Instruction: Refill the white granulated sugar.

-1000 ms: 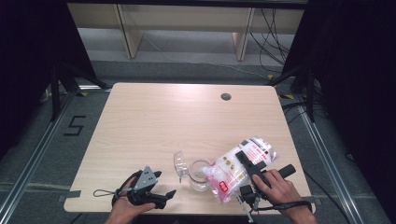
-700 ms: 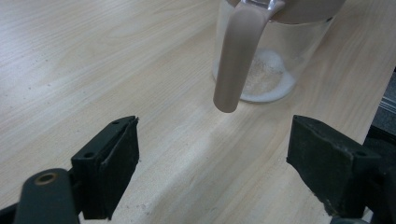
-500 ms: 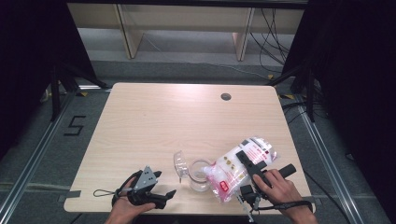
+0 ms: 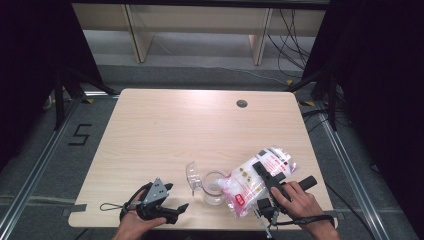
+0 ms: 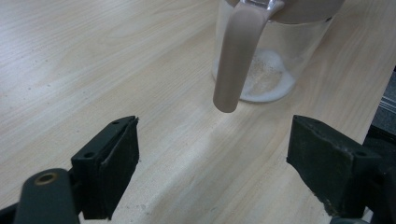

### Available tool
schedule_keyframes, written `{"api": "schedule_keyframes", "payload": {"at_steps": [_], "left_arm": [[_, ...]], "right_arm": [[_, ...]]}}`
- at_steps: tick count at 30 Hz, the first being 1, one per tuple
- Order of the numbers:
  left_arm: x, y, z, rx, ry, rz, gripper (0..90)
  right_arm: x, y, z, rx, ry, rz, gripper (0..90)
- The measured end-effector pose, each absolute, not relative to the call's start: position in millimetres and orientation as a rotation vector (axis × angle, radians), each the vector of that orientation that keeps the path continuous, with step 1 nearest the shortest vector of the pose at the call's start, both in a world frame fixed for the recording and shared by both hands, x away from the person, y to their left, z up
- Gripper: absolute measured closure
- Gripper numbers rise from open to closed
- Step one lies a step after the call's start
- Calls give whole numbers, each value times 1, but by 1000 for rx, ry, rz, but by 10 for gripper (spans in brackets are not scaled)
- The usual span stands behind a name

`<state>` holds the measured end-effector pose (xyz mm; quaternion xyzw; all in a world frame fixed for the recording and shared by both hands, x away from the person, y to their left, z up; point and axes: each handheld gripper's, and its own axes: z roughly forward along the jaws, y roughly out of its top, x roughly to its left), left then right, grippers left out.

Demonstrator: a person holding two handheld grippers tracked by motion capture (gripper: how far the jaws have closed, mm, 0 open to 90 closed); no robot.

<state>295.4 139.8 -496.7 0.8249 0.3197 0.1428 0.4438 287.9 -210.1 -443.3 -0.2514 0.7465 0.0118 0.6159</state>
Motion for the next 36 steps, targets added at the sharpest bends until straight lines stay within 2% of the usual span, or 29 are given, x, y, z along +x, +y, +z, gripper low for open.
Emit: {"api": "schedule_keyframes", "payload": {"at_steps": [5,6,14,15,36], "left_arm": [[295,139,-497,2033,791,336,165],[295,140,-497,2034,791,338,165],[295,139,-497,2023,797,334,165],[295,139,-497,2036,790,336,165],[295,140,-496,2042,787,338,165]], "right_arm": [[288,-210,-443,-581,1714,27,530],[293,-204,-436,-763,1661,-3,531],[292,-205,-435,-748,1665,-16,531],[287,-210,-441,-596,1710,1,531],[286,-209,-438,-607,1696,-15,534]]}}
